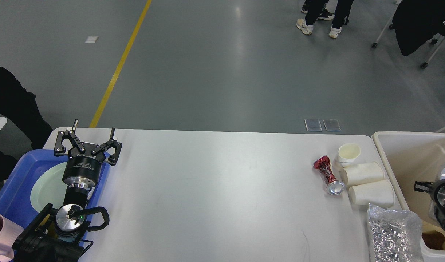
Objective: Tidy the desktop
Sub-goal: 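Raise the right gripper out of the bin and reposition it, then lower the right gripper toward the silver foil bag nearest the robot, then grasp the silver foil bag and lift it into the white bin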
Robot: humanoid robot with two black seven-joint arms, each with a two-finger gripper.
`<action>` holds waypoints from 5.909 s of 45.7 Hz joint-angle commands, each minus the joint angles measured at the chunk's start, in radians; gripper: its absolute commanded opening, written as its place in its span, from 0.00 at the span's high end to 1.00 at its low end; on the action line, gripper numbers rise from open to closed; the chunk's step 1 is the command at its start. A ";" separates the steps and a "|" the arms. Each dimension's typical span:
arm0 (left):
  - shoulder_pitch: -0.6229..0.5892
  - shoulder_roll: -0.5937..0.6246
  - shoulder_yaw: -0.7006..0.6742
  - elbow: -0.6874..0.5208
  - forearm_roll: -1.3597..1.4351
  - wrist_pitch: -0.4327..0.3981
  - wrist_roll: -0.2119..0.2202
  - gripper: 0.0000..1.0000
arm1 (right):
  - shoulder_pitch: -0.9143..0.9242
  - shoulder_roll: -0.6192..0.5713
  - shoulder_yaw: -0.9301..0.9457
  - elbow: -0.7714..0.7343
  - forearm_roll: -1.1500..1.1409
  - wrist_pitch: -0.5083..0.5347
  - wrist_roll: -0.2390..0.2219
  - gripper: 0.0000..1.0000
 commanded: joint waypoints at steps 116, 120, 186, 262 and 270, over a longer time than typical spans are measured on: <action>0.000 0.000 0.000 0.000 0.000 0.000 0.000 0.04 | 1.890 0.034 -0.111 1.582 0.015 0.846 -0.246 0.07; 0.000 0.000 0.000 0.000 0.000 0.000 0.002 0.04 | 1.882 0.033 -0.114 1.599 0.012 0.839 -0.253 0.10; 0.000 -0.002 0.000 0.000 0.000 0.000 0.002 0.04 | 0.543 0.091 0.055 1.179 -0.236 -0.169 -0.243 0.14; 0.000 0.000 0.003 0.000 0.000 0.000 0.002 0.04 | 1.568 -0.053 -0.213 1.577 0.067 0.496 -0.242 1.00; 0.000 0.000 0.000 0.000 0.000 0.000 0.002 0.04 | 1.706 -0.030 -0.229 1.607 0.123 0.536 -0.246 1.00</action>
